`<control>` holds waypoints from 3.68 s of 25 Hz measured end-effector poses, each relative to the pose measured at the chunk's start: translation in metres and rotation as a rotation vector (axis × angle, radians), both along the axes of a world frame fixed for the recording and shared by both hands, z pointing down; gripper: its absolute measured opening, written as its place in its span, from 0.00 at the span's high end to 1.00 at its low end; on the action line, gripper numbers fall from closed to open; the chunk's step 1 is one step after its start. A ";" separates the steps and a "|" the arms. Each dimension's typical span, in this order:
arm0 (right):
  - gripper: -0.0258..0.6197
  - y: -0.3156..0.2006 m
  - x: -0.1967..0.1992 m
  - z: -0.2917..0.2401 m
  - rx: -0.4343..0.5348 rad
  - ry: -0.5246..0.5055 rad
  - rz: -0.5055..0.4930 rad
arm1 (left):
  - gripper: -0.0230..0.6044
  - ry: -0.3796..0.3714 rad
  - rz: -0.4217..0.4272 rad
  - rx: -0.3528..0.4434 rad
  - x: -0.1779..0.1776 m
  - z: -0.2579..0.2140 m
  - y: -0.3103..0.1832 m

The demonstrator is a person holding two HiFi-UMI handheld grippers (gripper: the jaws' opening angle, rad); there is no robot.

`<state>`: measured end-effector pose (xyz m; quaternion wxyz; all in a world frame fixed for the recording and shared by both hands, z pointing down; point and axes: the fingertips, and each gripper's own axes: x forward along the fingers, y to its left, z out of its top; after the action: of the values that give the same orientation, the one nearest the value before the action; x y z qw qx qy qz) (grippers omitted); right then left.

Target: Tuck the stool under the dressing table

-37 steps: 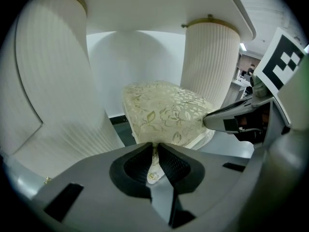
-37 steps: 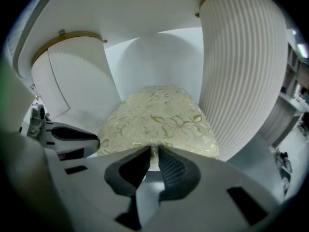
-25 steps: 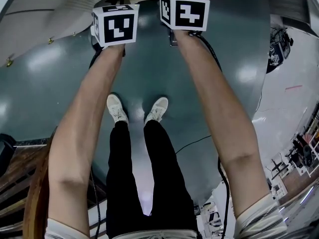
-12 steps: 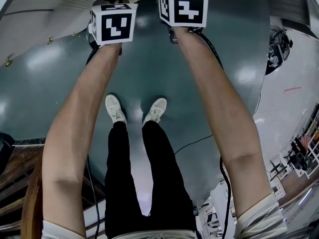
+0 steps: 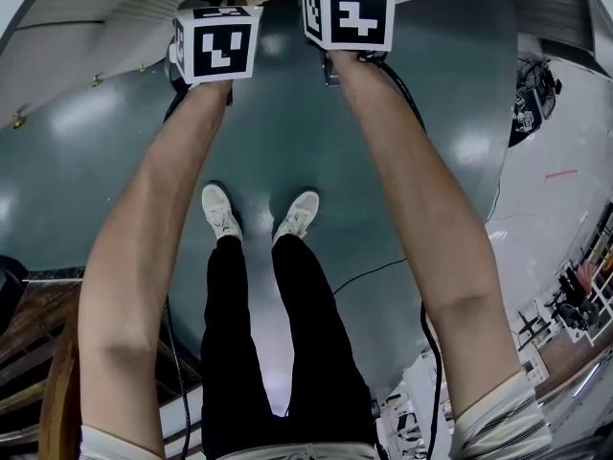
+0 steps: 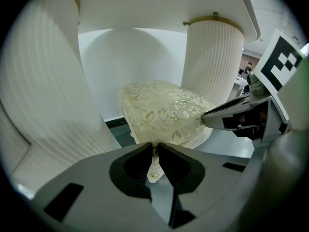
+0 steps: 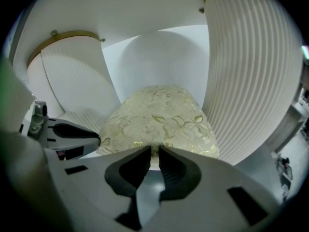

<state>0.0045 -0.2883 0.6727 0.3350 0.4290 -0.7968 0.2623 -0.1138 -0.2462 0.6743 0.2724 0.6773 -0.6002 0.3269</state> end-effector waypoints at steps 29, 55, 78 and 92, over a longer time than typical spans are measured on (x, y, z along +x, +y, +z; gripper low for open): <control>0.89 0.095 0.009 -0.099 0.024 -0.037 -0.012 | 0.91 0.162 -0.102 0.040 0.014 -0.096 0.089; 0.94 0.254 0.010 -0.332 0.199 -0.193 0.087 | 0.95 0.315 -0.040 0.234 0.034 -0.330 0.235; 0.94 0.302 0.037 -0.535 0.404 -0.257 0.132 | 0.95 0.348 0.050 0.489 0.044 -0.539 0.265; 0.94 0.310 0.007 -0.626 0.567 -0.297 0.051 | 0.95 0.348 0.122 0.662 0.034 -0.627 0.273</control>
<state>0.0112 0.0222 0.0462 0.0755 0.4823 -0.8673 0.0978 -0.0802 0.0273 0.0471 0.1165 0.8085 -0.5767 0.0111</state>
